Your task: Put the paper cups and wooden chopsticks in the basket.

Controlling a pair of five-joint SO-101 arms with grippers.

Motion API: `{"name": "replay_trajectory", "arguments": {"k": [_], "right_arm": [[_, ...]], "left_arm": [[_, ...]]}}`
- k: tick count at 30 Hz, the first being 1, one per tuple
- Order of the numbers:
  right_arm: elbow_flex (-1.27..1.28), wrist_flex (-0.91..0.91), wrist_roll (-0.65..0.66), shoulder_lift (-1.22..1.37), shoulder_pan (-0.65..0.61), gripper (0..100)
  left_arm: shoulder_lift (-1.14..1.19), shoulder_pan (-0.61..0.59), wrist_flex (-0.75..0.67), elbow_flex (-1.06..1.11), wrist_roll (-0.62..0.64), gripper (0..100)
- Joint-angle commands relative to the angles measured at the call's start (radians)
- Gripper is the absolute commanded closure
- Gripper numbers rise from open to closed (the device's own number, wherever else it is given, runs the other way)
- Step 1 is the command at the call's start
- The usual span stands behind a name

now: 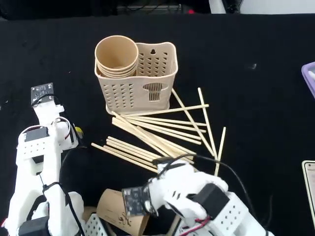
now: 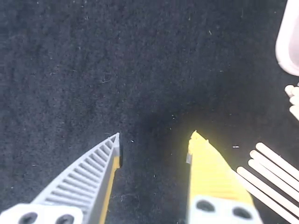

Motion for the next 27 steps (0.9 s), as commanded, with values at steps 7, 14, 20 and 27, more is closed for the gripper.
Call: {"name": "replay_trajectory", "arguments": {"k": [7,14,20,27], "right_arm": [[-0.18,0.123,0.02,-0.004,-0.147,78.4],[-0.249,0.158,-0.081,0.084,-0.295,80.1],[-0.334,0.158,-0.166,0.317,-0.43,79.7],[-0.504,0.273,-0.173,0.407,-0.482,79.6]], "left_arm": [[-0.017,-0.01,-0.012,-0.022,0.008,77],[-0.017,-0.01,-0.012,-0.022,0.009,77],[-0.017,-0.01,-0.012,-0.022,0.009,77],[-0.015,-0.01,-0.012,-0.022,0.009,77]]}}
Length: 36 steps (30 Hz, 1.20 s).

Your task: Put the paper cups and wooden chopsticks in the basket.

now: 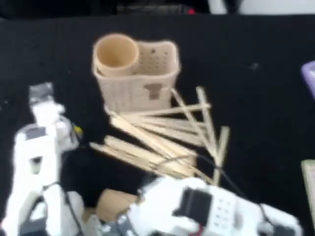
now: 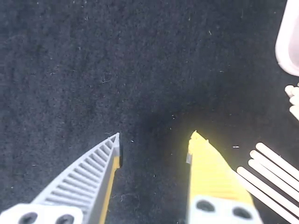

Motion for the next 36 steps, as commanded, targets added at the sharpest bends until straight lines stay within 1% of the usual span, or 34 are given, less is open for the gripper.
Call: {"name": "replay_trajectory", "arguments": {"k": [1,3,8,10,15,18,24,27,29,31,32,33,36], "right_arm": [[-0.091,0.034,-0.003,0.013,-0.029,79.6],[-0.068,0.026,-0.002,0.018,-0.029,79.6],[0.073,-0.08,-0.002,0.012,-0.028,79.6],[0.085,-0.106,-0.003,0.012,-0.023,79.6],[0.117,-0.157,-0.011,0.015,-0.028,79.6],[0.174,-0.216,-0.037,0.013,-0.028,79.7],[0.243,-0.328,-0.104,0.012,-0.023,80.0],[0.246,-0.365,-0.127,0.012,-0.023,80.5],[0.243,-0.385,-0.124,0.012,-0.023,85.7],[0.24,-0.407,-0.124,0.012,-0.021,96.9],[0.24,-0.414,-0.124,0.012,-0.018,99.3],[0.24,-0.416,-0.126,0.012,-0.002,97.0],[0.216,-0.413,-0.114,0.012,0.095,98.8]], "left_arm": [[-0.015,-0.01,-0.012,-0.022,0.009,77],[-0.015,-0.01,-0.012,-0.022,0.011,77],[-0.017,-0.01,-0.012,-0.022,0.011,77],[-0.02,-0.01,-0.012,-0.022,0.012,77],[-0.023,-0.018,-0.012,-0.022,0.112,77],[-0.021,-0.068,-0.012,-0.038,0.192,77],[-0.023,-0.286,-0.012,-0.071,0.419,77],[-0.023,-0.326,-0.012,-0.076,0.457,77],[-0.023,-0.326,-0.012,-0.076,0.457,77],[-0.023,-0.326,-0.012,-0.076,0.457,77],[-0.023,-0.328,-0.012,-0.076,0.457,77],[-0.023,-0.331,-0.012,-0.076,0.457,77],[-0.023,-0.332,-0.012,-0.076,0.457,77]]}}
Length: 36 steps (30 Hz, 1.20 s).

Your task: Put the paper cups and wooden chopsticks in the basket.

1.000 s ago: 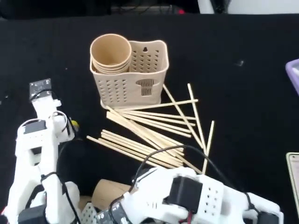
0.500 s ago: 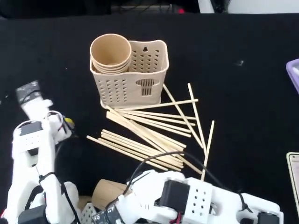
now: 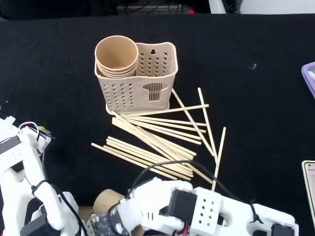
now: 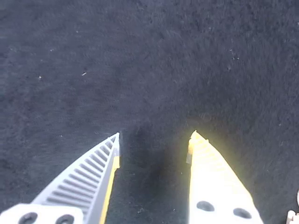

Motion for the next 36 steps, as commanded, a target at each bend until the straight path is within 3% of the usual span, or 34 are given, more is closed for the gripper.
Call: {"name": "replay_trajectory", "arguments": {"k": [1,12,15,19,22,26,36], "right_arm": [[-0.053,-0.005,0.018,-0.004,0.121,98.6],[-0.51,0.158,0.048,-0.005,0.54,98.8],[-0.67,0.117,0.008,0.002,0.689,98.8],[-0.811,-0.08,-0.104,0.007,0.855,98.8],[-0.863,-0.229,-0.21,0.053,0.87,98.8],[-0.967,-0.327,-0.259,0.237,0.87,98.8],[-1.672,-0.086,-0.328,0.881,0.861,98.8]], "left_arm": [[-0.023,-0.01,-0.012,-0.068,0.008,77],[-0.023,-0.005,-0.012,-0.068,0.008,77],[-0.023,-0.004,-0.012,-0.068,0.008,77],[-0.023,-0.004,-0.012,-0.065,0.008,77],[-0.023,0.002,-0.012,-0.059,0.008,77],[-0.023,0.019,-0.005,-0.058,0.008,77],[-0.015,0.019,-0.003,-0.053,0.008,77]]}}
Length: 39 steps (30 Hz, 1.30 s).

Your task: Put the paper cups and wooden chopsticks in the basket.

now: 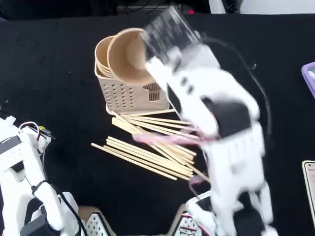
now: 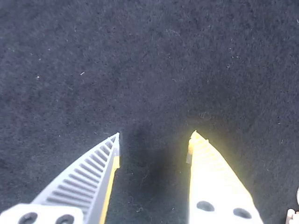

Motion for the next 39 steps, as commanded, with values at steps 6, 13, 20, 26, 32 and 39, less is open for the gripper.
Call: {"name": "replay_trajectory", "arguments": {"k": [6,13,20,26,32,39], "right_arm": [[-0.766,0.259,-0.126,0.44,0.003,98.8],[-1.095,0.405,-0.19,0.69,-0.031,98.8],[-1.207,0.486,-0.226,0.777,-0.075,98.8],[-1.211,0.508,-0.226,0.834,-0.072,98.8],[-1.207,0.508,-0.226,0.881,-0.077,98.5],[-1.214,0.483,-0.226,0.901,-0.077,79.6]], "left_arm": [[-0.023,0.012,-0.009,-0.039,0.008,77],[-0.023,0.012,-0.009,-0.039,0.008,77],[-0.025,0.012,-0.005,-0.038,0.008,77],[-0.025,0.012,-0.005,-0.039,0.008,77],[-0.025,0.01,-0.005,-0.039,0.006,77],[-0.025,0.01,-0.005,-0.041,0.006,77]]}}
